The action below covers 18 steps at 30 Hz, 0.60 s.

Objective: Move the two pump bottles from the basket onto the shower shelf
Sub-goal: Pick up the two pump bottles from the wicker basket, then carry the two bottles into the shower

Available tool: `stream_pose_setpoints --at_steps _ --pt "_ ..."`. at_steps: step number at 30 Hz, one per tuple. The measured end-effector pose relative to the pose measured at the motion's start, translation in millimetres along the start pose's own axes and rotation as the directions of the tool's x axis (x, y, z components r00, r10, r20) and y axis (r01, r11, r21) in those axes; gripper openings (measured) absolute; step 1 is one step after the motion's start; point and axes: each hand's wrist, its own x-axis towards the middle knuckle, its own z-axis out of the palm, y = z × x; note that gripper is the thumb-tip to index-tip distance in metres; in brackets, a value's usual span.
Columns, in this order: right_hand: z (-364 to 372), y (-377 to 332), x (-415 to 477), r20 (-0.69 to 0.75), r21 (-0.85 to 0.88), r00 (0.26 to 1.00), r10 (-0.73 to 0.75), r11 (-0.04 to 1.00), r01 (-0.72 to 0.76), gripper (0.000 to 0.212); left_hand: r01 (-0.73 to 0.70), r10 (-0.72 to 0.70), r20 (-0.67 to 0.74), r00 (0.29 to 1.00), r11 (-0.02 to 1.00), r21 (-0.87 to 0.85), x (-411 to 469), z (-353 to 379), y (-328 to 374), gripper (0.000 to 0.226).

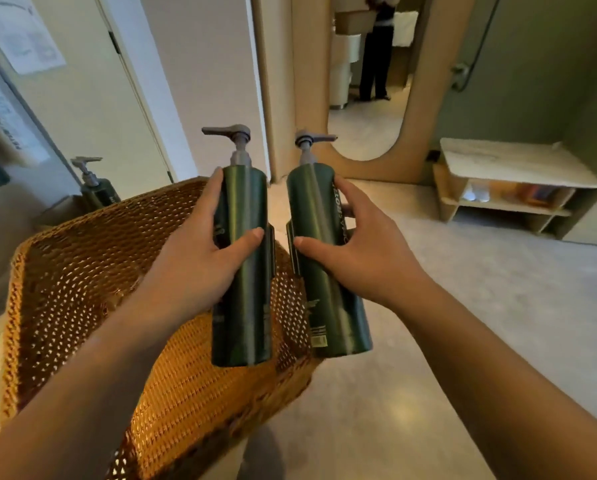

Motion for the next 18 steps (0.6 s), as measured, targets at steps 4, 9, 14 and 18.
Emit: stream_pose_setpoints --at_steps 4,9,14,18 --pt "-59.4 25.1 -42.8 -0.116 -0.023 0.992 0.053 0.998 -0.056 0.084 -0.063 0.064 0.072 0.995 0.998 -0.017 -11.3 43.3 56.3 0.08" --pt "-132.1 61.2 -116.5 -0.284 -0.024 0.949 0.138 0.988 -0.151 0.083 -0.126 0.14 0.208 0.968 0.989 -0.079 -39.7 116.6 114.5 0.08" --pt "-198.7 93.3 -210.7 -0.42 -0.058 0.872 0.252 0.951 -0.304 0.082 -0.211 0.272 0.339 0.9 0.956 -0.205 -90.8 205.0 172.9 0.082" --pt "-241.9 113.3 -299.4 -0.549 -0.066 0.772 0.322 0.904 -0.423 0.083 -0.263 0.427 0.433 0.794 0.883 -0.388 -146.2 277.7 213.8 0.083"
